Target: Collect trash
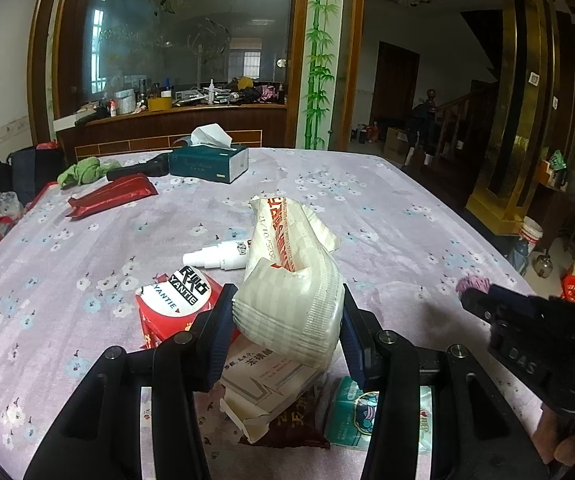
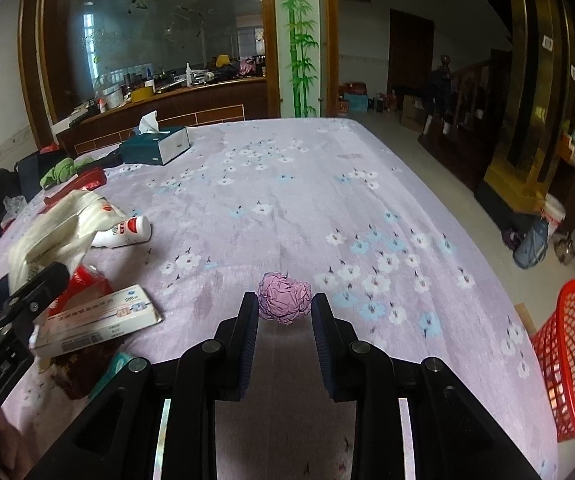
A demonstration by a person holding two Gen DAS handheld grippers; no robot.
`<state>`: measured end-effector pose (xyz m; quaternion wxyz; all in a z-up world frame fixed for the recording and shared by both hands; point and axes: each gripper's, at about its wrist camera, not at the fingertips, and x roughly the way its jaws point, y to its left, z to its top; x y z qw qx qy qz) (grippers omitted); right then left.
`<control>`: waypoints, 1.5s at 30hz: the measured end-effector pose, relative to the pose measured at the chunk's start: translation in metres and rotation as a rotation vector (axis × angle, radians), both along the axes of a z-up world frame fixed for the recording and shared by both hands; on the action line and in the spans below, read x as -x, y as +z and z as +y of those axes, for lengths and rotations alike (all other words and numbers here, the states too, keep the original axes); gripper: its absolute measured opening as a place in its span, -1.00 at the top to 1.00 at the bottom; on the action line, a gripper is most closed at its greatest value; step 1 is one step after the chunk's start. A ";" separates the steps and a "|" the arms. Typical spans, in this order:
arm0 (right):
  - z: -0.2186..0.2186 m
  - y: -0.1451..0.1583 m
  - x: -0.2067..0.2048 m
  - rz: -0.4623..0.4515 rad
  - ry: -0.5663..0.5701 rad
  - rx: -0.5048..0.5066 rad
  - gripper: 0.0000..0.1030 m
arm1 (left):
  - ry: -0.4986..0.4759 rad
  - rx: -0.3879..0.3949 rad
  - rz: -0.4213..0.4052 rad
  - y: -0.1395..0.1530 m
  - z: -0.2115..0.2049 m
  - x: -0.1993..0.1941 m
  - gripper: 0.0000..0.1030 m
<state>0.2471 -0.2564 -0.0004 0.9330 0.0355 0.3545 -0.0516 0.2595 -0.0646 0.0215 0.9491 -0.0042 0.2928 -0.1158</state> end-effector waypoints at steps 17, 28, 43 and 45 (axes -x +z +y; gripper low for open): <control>-0.047 0.023 0.100 -0.018 -0.075 -0.083 0.43 | -0.165 -0.001 -0.066 0.038 -0.031 0.060 0.10; -0.084 0.037 0.153 -0.069 -0.113 -0.150 0.43 | -0.298 0.009 -0.059 0.043 -0.077 0.110 0.09; -0.157 0.039 0.186 -0.126 -0.256 -0.216 0.42 | -0.442 -0.029 -0.012 0.034 -0.142 0.133 0.09; -0.168 0.039 0.190 -0.130 -0.274 -0.227 0.42 | -0.463 -0.033 -0.006 0.033 -0.151 0.135 0.09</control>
